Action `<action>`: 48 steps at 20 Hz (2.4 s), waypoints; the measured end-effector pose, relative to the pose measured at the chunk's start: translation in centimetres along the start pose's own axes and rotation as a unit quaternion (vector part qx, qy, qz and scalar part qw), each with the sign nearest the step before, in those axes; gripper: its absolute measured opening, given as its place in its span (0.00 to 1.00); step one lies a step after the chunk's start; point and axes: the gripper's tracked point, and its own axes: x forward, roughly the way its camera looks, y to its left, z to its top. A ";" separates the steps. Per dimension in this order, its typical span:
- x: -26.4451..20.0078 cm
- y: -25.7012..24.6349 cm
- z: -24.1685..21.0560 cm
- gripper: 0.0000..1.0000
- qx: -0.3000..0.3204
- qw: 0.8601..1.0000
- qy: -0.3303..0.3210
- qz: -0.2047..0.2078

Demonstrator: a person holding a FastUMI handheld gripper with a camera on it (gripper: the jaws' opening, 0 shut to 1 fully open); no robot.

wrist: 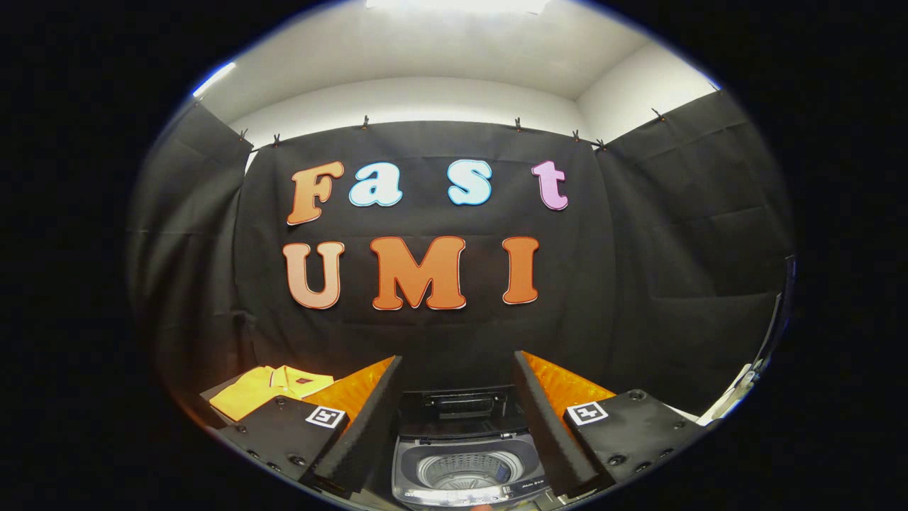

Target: Put the clothes into the washing machine and then close the washing machine lid.

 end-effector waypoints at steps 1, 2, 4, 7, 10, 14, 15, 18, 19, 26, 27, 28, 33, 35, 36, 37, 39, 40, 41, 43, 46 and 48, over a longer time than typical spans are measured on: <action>0.1 0.5 0.1 0.97 0.000 1.000 0.000 0.002; 0.2 1.1 0.1 0.96 -0.001 1.000 0.001 0.004; 0.4 3.3 -0.2 0.95 0.002 1.000 0.008 0.016; 1.1 7.7 -0.3 0.95 -0.001 0.999 0.015 0.040; 2.2 13.3 -0.9 0.95 0.003 0.997 0.023 0.067; 4.2 20.7 -2.9 0.95 0.023 0.995 0.041 0.085; 4.7 22.4 -3.7 0.95 0.028 0.994 0.048 0.091; 6.3 27.2 -5.8 0.95 0.035 0.992 0.067 0.101; 6.8 28.5 -6.5 0.95 0.039 0.991 0.073 0.103; 11.8 35.7 -12.8 0.95 0.033 0.984 0.137 0.105; 12.3 36.5 -13.7 0.95 0.036 0.983 0.147 0.105; 12.7 37.2 -14.6 0.95 0.038 0.981 0.158 0.103; 14.8 39.5 -18.6 0.95 0.032 0.973 0.208 0.095; 15.4 40.1 -20.2 0.95 0.025 0.968 0.231 0.092; 15.7 40.4 -21.1 0.95 0.022 0.966 0.243 0.090; 15.7 40.5 -21.9 0.95 0.017 0.962 0.258 0.088; 15.9 40.8 -23.4 0.95 0.012 0.955 0.284 0.081; 15.9 40.7 -24.0 0.95 0.006 0.953 0.294 0.078; 15.8 40.6 -24.2 0.95 0.005 0.950 0.303 0.074; 15.8 40.7 -24.7 0.96 0.008 0.946 0.316 0.071; 15.8 40.7 -24.9 0.96 0.018 0.942 0.328 0.069; 15.7 40.6 -24.9 0.97 0.013 0.940 0.332 0.073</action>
